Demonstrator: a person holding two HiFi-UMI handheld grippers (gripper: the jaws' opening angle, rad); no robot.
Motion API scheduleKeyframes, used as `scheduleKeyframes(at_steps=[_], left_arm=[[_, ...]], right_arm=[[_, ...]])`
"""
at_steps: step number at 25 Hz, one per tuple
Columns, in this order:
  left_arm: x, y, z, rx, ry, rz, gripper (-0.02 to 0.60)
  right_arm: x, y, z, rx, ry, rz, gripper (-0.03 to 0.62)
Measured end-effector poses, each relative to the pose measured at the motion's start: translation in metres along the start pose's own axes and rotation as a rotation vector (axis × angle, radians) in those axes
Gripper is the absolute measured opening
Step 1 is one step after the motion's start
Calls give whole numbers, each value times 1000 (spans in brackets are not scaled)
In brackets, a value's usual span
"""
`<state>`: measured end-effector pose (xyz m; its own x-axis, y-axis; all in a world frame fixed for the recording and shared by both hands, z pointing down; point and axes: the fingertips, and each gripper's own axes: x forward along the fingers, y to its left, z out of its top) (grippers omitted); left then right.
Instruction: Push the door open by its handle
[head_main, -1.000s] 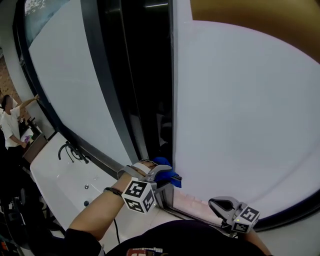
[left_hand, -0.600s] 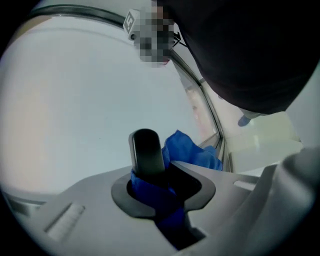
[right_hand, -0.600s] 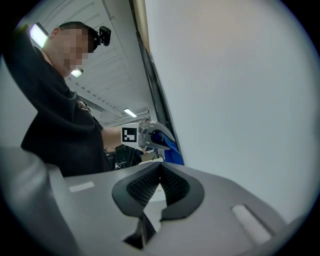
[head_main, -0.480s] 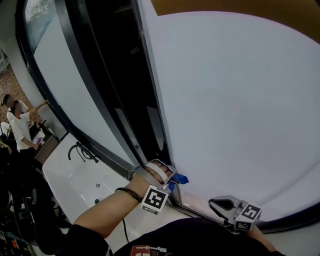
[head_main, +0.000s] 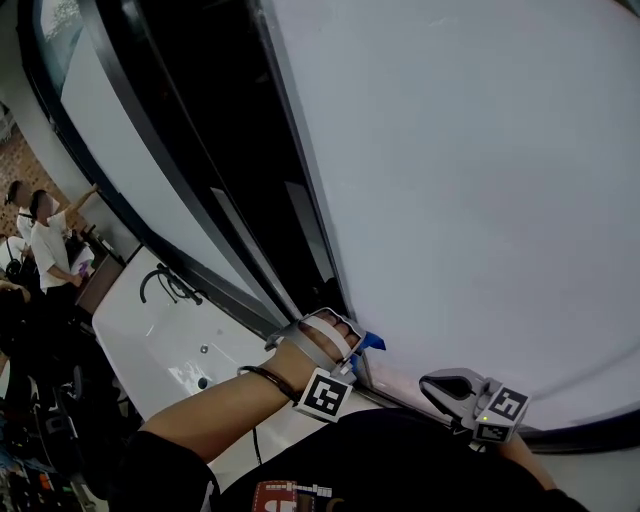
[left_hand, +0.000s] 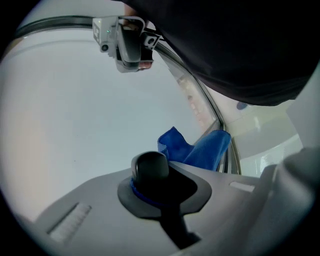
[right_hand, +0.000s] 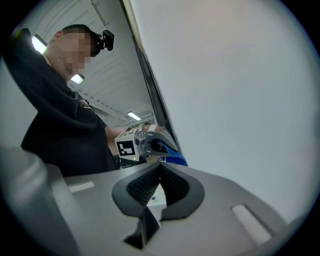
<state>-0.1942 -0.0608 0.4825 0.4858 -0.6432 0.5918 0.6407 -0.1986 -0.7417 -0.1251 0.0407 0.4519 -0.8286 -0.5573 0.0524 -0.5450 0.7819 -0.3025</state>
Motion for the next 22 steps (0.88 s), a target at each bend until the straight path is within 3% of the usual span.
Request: scheduleKeyframes(at_steps=[4,10,15,22], left_arm=[[13,-15,-11,94,97,-51,19],[41,2,-13,56,116,-38,20],[64,20,-29,131,160,-63,21],[96,36,-37,93,178,-80,21]], right_arm=[[4,0,2,-13,-28,22,0],[-13,-11,5,-25,-53,30,0],[-36,-6,18,-45,-47,54,0],[-77,-13,11,-49,-14,81,0]])
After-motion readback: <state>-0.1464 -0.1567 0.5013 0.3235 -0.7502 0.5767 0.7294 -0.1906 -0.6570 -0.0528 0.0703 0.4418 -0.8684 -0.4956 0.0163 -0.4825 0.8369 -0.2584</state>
